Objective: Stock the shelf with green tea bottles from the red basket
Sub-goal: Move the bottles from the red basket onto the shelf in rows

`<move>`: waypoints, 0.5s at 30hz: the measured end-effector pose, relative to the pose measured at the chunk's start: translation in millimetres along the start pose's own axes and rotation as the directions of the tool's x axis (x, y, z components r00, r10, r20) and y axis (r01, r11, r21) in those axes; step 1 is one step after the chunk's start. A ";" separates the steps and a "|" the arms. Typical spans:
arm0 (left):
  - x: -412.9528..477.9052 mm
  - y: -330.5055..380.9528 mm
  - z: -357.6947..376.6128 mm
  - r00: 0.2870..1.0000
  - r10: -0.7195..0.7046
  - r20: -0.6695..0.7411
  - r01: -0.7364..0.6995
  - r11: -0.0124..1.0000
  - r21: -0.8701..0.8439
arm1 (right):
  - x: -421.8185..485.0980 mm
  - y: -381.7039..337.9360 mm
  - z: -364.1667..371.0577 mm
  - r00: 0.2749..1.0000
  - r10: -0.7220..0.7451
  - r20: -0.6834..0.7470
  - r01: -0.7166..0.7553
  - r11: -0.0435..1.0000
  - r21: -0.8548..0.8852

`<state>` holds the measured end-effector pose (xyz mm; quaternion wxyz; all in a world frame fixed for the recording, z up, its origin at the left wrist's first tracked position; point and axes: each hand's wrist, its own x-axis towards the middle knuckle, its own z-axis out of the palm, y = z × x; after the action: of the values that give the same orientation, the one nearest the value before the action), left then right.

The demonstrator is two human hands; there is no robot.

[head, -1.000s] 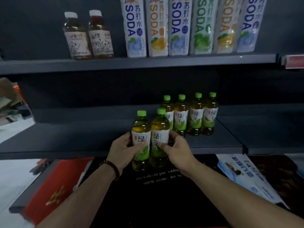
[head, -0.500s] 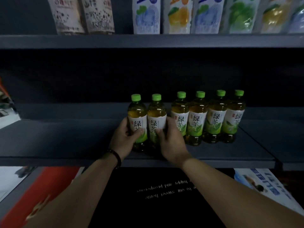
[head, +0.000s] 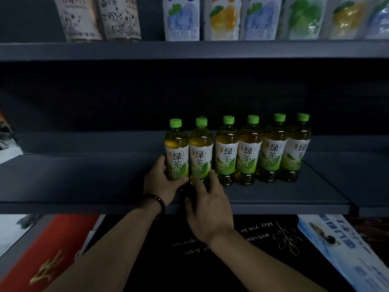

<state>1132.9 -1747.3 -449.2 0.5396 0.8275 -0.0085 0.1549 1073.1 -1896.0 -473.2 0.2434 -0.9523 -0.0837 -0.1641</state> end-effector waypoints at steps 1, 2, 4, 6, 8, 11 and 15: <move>1.1 1.6 2.6 1.000 -0.006 -0.008 0.006 1.000 0.004 | 3.8 1.8 -0.9 1.000 0.001 0.019 -0.002 1.000 0.012; 2.3 3.1 5.2 1.000 -0.008 -0.016 0.008 1.000 0.009 | 7.8 3.5 -2.2 0.999 0.007 0.050 -0.008 1.000 0.019; 5.3 4.9 10.5 0.999 -0.011 -0.031 0.012 1.000 0.024 | 15.6 6.9 -4.9 0.994 0.016 0.109 -0.017 1.000 0.012; 7.9 6.2 15.7 0.999 -0.014 -0.050 0.015 1.000 0.027 | 22.7 9.2 -7.6 0.989 0.017 0.147 -0.020 1.000 0.017; 6.6 7.2 18.6 0.997 -0.018 -0.073 0.021 0.999 0.043 | 23.7 9.6 -10.7 0.984 0.010 0.177 -0.019 0.999 0.048; -5.9 7.7 17.6 0.997 -0.046 -0.069 0.049 0.998 0.042 | 5.9 10.7 -23.1 0.979 -0.014 0.204 -0.002 0.997 0.078; -46.4 11.7 -1.1 0.988 -0.075 -0.138 0.098 0.981 0.165 | -48.6 18.7 -57.7 0.975 -0.037 0.218 0.010 0.992 0.126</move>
<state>1086.3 -1758.3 -450.6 0.4719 0.8585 0.0764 0.1857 1016.6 -1944.4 -450.8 0.2896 -0.9465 -0.1314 -0.0551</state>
